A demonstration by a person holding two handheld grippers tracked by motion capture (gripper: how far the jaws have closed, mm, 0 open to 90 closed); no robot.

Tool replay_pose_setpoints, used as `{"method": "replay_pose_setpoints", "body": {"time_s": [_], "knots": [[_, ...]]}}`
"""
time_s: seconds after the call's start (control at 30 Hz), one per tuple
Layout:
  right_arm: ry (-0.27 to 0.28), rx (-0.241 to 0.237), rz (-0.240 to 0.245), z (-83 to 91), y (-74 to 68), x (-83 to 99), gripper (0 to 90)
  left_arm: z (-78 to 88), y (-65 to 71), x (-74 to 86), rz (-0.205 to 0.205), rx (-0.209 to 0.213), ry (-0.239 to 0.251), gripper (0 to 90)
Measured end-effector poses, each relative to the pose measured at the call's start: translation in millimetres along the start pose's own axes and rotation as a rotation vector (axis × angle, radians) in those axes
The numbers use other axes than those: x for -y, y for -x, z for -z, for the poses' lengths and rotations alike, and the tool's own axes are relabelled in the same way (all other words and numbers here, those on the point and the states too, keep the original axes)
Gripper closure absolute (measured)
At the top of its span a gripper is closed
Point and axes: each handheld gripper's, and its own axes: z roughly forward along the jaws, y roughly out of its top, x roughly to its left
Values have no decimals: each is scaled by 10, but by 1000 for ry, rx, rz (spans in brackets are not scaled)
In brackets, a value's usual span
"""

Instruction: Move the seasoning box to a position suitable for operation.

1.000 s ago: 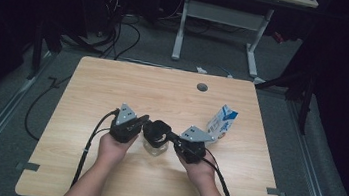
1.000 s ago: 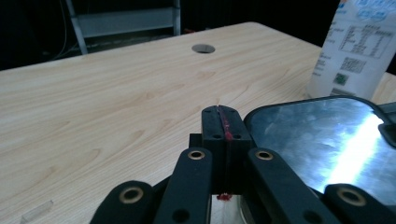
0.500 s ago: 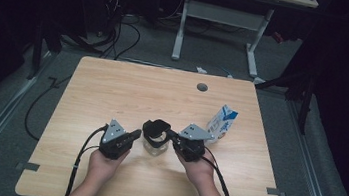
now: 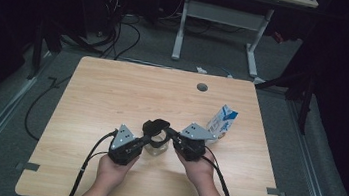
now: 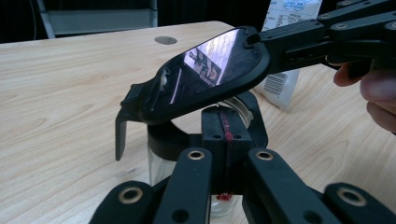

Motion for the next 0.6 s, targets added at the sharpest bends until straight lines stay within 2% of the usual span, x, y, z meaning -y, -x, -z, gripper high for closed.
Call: {"method": "replay_pose_setpoints", "body": {"time_s": [0.27,0.6], "knots": [[-3,-5,3,1,0,13,899,-19,33,-28,-2,4,15,899],[-15,-2,-3,-60,-19,193,898,-24,48,-73,-6,-2,27,899]]}}
